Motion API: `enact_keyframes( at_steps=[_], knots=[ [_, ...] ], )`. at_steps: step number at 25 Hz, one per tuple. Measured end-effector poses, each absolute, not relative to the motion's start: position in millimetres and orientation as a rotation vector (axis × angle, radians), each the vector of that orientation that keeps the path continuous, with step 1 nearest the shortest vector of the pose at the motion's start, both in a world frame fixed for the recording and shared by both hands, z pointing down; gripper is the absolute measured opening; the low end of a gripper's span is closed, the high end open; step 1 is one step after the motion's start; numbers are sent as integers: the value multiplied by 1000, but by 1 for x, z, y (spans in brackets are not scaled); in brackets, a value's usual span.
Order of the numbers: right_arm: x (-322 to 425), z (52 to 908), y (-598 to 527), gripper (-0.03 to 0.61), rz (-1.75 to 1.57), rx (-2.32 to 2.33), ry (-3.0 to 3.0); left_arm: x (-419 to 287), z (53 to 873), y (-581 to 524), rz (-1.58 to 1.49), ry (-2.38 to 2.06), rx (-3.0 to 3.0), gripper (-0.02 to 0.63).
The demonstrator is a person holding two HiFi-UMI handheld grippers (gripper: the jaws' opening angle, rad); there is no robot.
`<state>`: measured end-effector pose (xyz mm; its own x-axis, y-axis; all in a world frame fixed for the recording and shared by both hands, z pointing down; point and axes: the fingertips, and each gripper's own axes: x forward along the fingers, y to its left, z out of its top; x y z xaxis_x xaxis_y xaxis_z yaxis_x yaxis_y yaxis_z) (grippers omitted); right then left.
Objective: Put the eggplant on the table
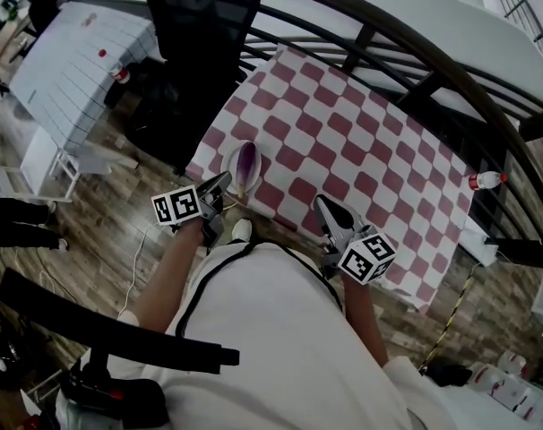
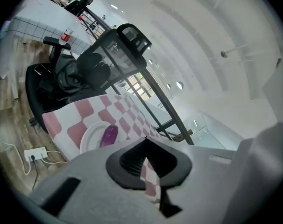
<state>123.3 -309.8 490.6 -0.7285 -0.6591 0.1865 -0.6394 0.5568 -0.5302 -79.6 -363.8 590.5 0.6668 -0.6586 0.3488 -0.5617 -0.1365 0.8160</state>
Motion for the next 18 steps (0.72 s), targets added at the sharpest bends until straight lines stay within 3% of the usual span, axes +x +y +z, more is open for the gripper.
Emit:
enact_keyframes(
  at_steps=[8, 18],
  knots=[
    [115, 486, -310, 6, -892, -1112, 2771, -69, 545, -349, -156, -950, 1942, 5],
    [108, 483, -313, 6, -876, -1094, 2792, -75, 550, -348, -179, -942, 1950, 5]
  ],
)
